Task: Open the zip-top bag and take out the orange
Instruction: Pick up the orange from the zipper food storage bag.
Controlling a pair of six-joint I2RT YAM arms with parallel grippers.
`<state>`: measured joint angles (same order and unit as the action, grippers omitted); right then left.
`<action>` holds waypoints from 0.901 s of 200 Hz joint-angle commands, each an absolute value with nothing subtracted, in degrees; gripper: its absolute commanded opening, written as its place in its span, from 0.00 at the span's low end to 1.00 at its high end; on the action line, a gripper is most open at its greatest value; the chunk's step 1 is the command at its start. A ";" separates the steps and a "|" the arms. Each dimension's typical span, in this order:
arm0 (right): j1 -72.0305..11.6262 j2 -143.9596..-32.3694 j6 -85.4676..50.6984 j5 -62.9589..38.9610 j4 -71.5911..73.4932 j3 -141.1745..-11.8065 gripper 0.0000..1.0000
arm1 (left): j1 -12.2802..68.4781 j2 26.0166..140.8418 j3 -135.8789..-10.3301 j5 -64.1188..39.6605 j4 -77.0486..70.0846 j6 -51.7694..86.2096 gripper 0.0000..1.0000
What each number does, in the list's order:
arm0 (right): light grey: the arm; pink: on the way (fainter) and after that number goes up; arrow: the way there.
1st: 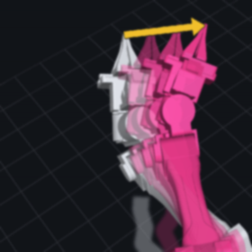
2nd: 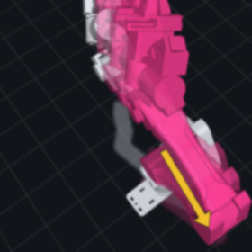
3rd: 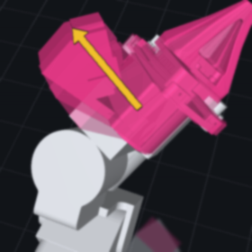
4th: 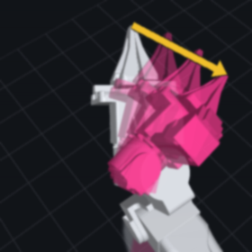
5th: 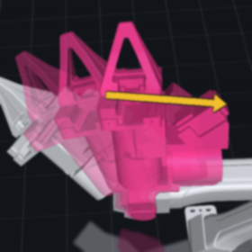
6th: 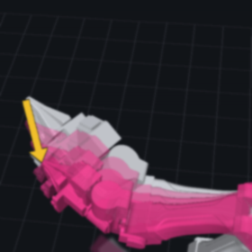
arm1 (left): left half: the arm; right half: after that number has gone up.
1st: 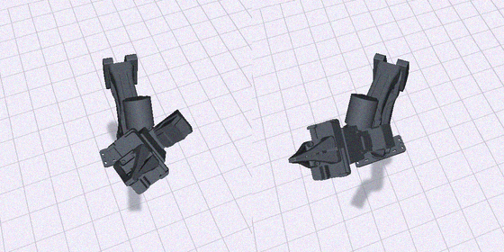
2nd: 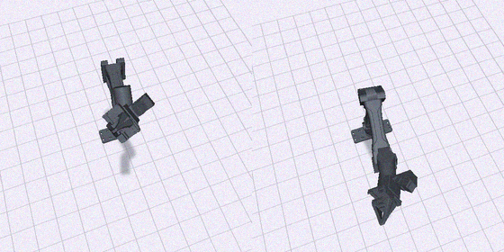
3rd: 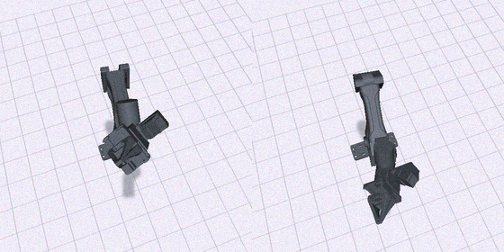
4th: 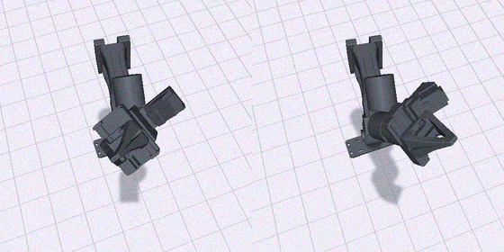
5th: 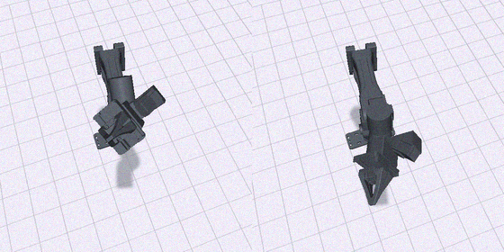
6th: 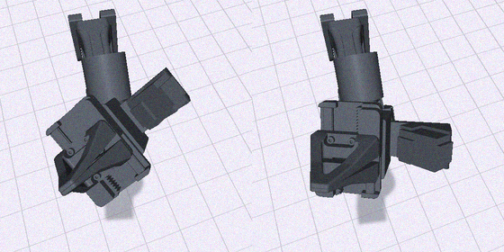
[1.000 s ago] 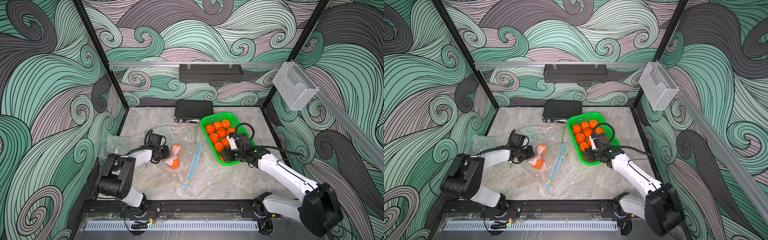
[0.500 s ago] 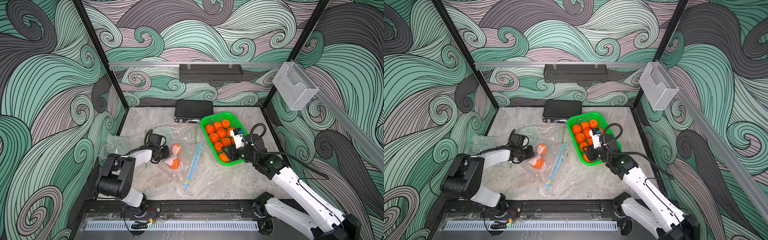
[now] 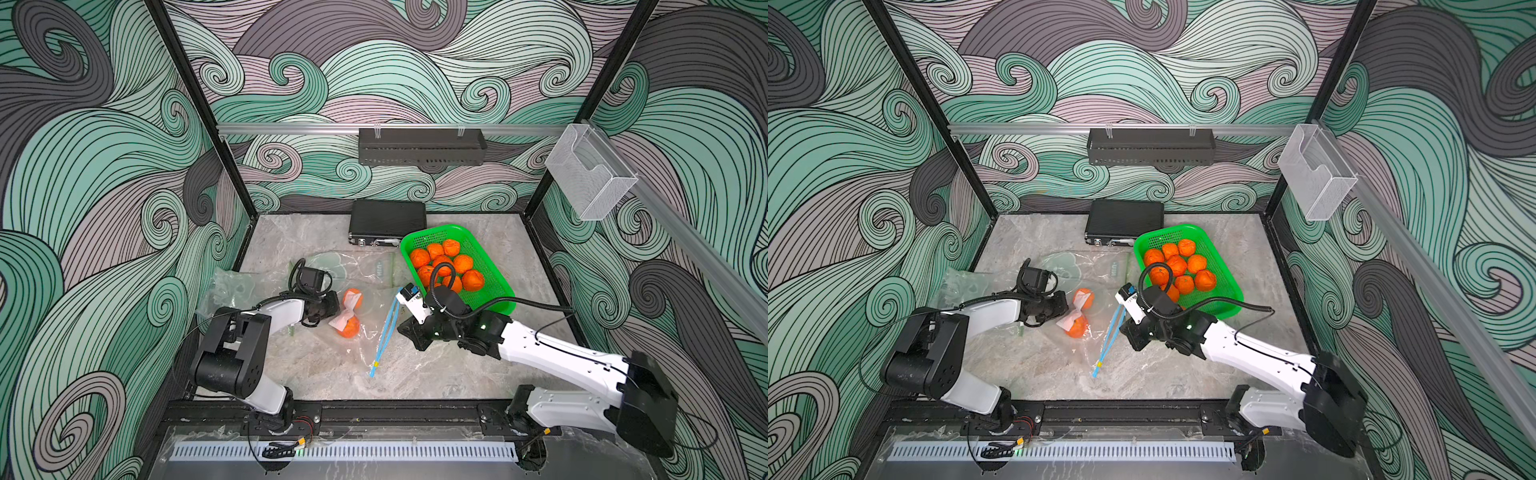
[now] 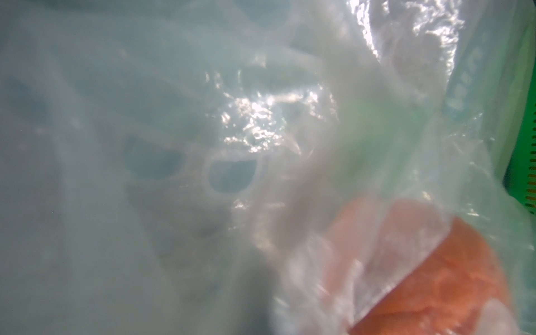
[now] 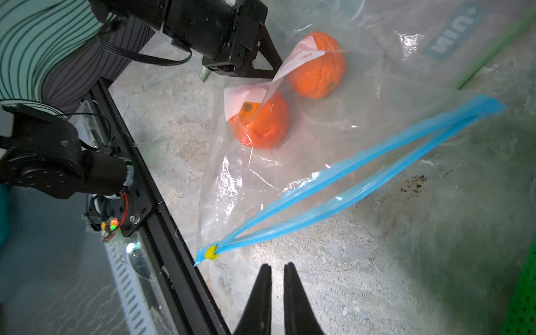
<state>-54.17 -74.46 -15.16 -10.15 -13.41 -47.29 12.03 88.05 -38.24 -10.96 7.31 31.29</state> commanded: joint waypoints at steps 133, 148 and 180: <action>-54.29 -92.09 -11.68 -7.61 -5.71 -55.60 0.10 | 12.08 90.05 -38.44 -10.02 11.56 30.76 0.00; -54.27 -93.88 -10.48 -8.38 -4.98 -56.64 0.14 | 12.08 90.06 -38.45 -10.11 11.52 30.77 0.00; -54.23 -96.38 -8.02 -8.84 -2.03 -56.79 0.17 | 12.10 90.09 -38.57 -10.16 11.57 30.76 0.00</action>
